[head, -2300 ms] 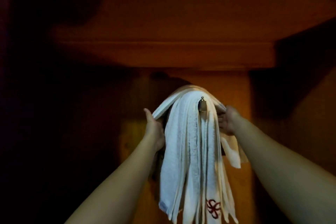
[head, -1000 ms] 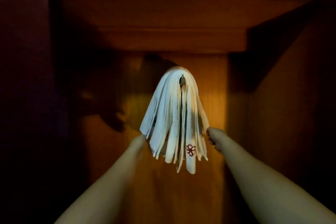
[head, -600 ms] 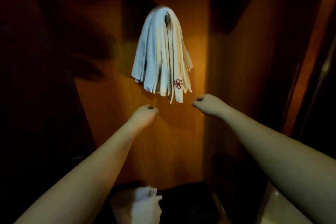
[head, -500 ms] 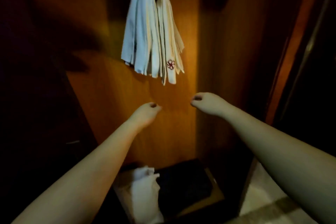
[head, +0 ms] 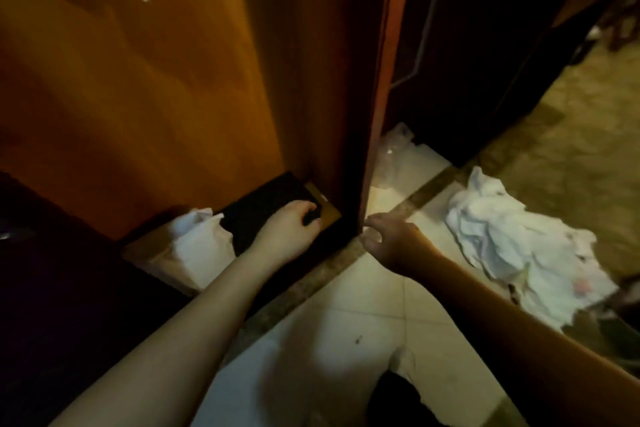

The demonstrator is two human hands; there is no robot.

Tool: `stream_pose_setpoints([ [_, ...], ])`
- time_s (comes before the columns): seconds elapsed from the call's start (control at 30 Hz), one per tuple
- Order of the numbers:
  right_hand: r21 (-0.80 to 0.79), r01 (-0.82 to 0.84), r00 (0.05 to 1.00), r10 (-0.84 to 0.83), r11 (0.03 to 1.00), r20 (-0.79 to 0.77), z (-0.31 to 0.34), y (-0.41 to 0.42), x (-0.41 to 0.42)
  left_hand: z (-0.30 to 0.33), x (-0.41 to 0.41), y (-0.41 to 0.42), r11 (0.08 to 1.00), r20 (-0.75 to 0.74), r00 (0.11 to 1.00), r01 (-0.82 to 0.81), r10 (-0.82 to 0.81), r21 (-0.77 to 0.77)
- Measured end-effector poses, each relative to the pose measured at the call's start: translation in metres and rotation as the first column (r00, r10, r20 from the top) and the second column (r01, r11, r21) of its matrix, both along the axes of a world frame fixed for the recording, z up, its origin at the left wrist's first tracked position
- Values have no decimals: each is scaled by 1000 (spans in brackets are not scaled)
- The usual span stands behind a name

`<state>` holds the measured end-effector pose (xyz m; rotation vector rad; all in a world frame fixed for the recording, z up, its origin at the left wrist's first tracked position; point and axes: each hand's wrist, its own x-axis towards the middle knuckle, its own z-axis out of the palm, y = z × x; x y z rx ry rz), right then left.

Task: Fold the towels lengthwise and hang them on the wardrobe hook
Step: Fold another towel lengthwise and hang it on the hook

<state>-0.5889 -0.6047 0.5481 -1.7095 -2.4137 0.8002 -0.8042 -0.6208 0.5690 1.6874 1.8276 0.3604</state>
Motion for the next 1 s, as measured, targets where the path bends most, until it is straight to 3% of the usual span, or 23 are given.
stream_pose_setpoints([
  [0.17, -120, 172, 982, -160, 978, 101, -65, -21, 93, -54, 85, 23, 982, -30, 988, 146, -151, -120],
  [0.3, -187, 317, 948, -307, 930, 80, -101, -9, 177, -88, 166, 58, 961, -60, 970, 225, -237, -163],
  [0.6, -325, 454, 891, -419, 830, 174, -152, 45, 361, -134, 346, 155, 889, -122, 900, 378, -419, -260],
  [1.0, -433, 692, 706, -667, 578, 238, -218, 146, 530, -203, 531, 315, 748, -104, 788, 521, -607, -411],
])
